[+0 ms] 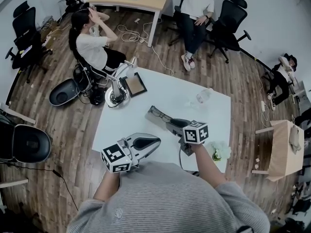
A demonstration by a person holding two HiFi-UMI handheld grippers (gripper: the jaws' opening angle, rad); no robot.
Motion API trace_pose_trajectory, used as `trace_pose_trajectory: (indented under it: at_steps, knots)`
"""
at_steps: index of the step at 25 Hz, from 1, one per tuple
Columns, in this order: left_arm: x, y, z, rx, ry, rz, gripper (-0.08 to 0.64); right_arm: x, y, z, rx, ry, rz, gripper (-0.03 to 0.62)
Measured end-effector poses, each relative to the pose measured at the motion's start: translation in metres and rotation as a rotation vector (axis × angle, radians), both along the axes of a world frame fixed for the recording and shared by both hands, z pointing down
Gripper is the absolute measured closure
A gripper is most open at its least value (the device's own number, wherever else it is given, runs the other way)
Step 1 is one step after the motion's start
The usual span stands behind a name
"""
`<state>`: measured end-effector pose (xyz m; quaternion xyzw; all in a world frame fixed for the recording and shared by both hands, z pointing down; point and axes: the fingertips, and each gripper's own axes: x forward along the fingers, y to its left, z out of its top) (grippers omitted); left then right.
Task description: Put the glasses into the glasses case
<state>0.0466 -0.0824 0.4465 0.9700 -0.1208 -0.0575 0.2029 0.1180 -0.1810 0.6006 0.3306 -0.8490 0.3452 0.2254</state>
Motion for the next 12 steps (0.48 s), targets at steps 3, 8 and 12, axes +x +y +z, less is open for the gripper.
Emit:
trace_pose_trajectory:
  at_steps: [3, 8, 12]
  knots:
    - [0.000, 0.002, 0.001, 0.004, -0.006, -0.002, 0.548, -0.015, 0.008, -0.013, 0.022, -0.069, 0.012, 0.450]
    - [0.003, 0.003, 0.000, 0.015, -0.012, 0.000, 0.548, -0.023, 0.018, -0.019, 0.044, -0.082, 0.011, 0.490]
    - [-0.001, 0.007, 0.001, 0.017, -0.019, 0.004, 0.548, -0.027, 0.028, -0.024, 0.069, -0.075, 0.011, 0.543]
